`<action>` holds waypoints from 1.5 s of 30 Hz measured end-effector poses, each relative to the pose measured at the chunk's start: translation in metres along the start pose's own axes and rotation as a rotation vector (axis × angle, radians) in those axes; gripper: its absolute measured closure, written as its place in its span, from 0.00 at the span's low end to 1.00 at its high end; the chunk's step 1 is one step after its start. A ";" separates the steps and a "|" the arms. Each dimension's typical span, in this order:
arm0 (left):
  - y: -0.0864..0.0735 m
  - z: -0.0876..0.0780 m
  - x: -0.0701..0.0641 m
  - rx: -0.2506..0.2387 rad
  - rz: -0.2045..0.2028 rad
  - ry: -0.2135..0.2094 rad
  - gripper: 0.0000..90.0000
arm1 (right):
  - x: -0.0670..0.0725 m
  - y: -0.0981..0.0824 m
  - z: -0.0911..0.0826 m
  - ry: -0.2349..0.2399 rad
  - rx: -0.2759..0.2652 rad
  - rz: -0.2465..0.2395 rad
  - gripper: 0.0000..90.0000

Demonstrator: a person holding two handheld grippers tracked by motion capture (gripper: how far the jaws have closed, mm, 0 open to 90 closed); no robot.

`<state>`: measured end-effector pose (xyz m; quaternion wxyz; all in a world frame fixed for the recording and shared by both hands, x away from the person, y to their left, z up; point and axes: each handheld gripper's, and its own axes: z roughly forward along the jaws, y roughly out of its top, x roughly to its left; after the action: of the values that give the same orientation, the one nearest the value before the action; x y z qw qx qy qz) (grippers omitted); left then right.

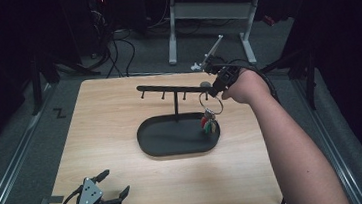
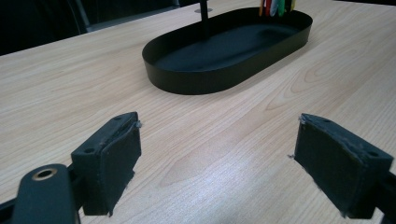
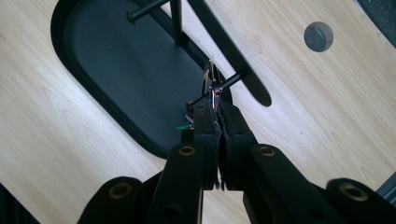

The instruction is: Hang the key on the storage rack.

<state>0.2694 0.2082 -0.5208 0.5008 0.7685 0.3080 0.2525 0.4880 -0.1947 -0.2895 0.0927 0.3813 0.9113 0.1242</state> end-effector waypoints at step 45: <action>0.000 0.002 -0.001 -0.001 -0.006 -0.009 0.17 | 0.016 -0.020 0.018 -0.011 -0.088 0.079 0.34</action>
<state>0.2700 0.2064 -0.5211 0.5033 0.7685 0.3079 0.2477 0.4681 -0.1942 -0.3134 0.1095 0.4131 0.8888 0.1654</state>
